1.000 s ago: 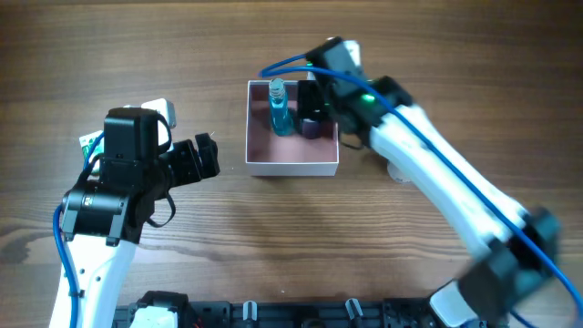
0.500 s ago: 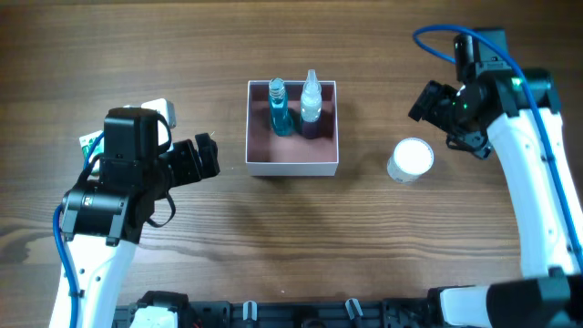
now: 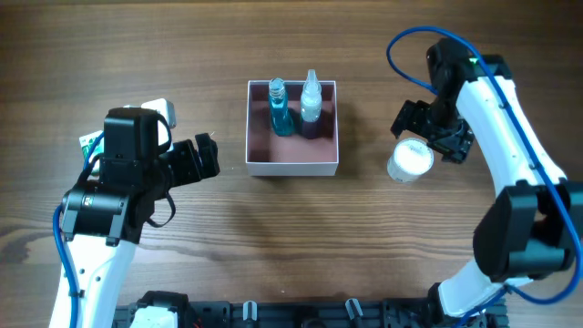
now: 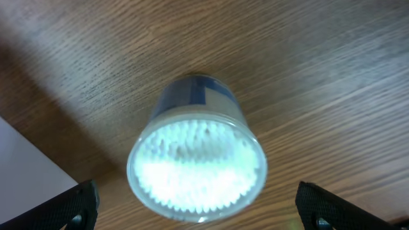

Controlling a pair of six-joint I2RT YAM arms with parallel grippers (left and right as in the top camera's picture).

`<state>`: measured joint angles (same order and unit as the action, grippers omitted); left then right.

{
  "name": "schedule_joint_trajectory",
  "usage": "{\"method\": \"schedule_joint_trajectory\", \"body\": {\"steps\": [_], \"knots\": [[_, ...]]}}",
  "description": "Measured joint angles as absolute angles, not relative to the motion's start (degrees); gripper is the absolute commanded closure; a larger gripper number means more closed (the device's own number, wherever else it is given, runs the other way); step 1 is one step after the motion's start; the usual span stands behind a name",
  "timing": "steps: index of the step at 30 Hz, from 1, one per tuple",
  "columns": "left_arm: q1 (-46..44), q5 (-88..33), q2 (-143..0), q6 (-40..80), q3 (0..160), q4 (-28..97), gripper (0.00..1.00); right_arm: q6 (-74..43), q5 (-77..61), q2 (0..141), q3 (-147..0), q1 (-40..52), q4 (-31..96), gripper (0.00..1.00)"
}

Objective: Pack container
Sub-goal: 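Grasp the white round tub with the right gripper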

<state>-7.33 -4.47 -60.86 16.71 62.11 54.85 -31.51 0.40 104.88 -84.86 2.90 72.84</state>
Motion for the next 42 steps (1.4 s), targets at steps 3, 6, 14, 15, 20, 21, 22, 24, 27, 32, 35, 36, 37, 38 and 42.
{"method": "schedule_joint_trajectory", "body": {"steps": [3, 6, 14, 15, 20, 21, 22, 24, 27, 32, 35, 36, 37, 38, 42], "knots": [[-7.3, -4.5, -60.9, 16.7, 62.1, 54.9, 0.0, -30.6, -0.2, 106.2, -84.9, 2.9, 72.6, 0.0], [-7.3, -4.5, -60.9, 16.7, 62.1, 54.8, 0.0, -30.1, -0.5, 106.9, -84.9, 2.9, 72.5, 0.0], [-7.3, -4.5, -60.9, 16.7, 62.1, 54.8, 0.0, -29.2, -1.0, 109.1, -84.8, 2.9, 72.4, 0.0], [-7.3, -4.5, -60.9, 16.7, 62.1, 54.8, 0.0, -29.2, -1.1, 109.3, -84.8, 2.9, 72.4, 0.0], [-7.3, -4.4, -60.9, 16.7, 62.1, 54.8, 0.0, -29.0, -1.1, 109.3, -81.8, 2.9, 69.8, 0.0], [-7.3, -4.5, -60.9, 16.7, 62.1, 54.8, 0.0, -29.0, -1.1, 109.3, -80.9, 2.9, 69.4, 0.0], [-7.3, -4.5, -60.9, 16.7, 62.1, 54.8, 0.0, -29.0, -1.1, 109.3, -79.9, 2.9, 68.8, 0.0], [-7.3, -4.5, -60.9, 16.7, 62.1, 54.8, 0.0, -29.0, -1.3, 109.3, -78.3, 2.9, 67.6, 0.0], [-7.3, -4.5, -60.9, 16.7, 62.1, 54.8, 0.0, -28.4, -1.6, 109.3, -77.3, 2.9, 66.3, 0.0], [-7.3, -4.5, -60.9, 16.7, 62.1, 54.8, 0.0, -27.7, -2.2, 109.3, -77.3, 2.9, 64.6, 0.01], [-7.3, -4.5, -60.9, 16.7, 62.1, 54.8, 0.0, -27.7, -2.2, 109.3, -77.3, 2.9, 64.1, 0.03], [-7.3, -4.5, -60.9, 16.7, 62.1, 54.8, 0.0, -27.7, -2.2, 109.3, -77.3, 2.9, 64.0, 0.05], [-7.3, -4.5, -60.9, 16.7, 62.1, 54.9, 0.0, -27.6, -2.2, 109.3, -77.3, 2.9, 64.0, 0.09], [-7.3, -4.5, -60.9, 16.7, 62.1, 54.8, 0.0, -27.4, -2.2, 109.3, -77.3, 2.9, 63.9, 0.11], [-7.3, -4.5, -60.9, 16.7, 62.1, 54.8, 0.0, -27.0, -2.5, 109.3, -77.3, 2.9, 63.9, 0.2]]}}
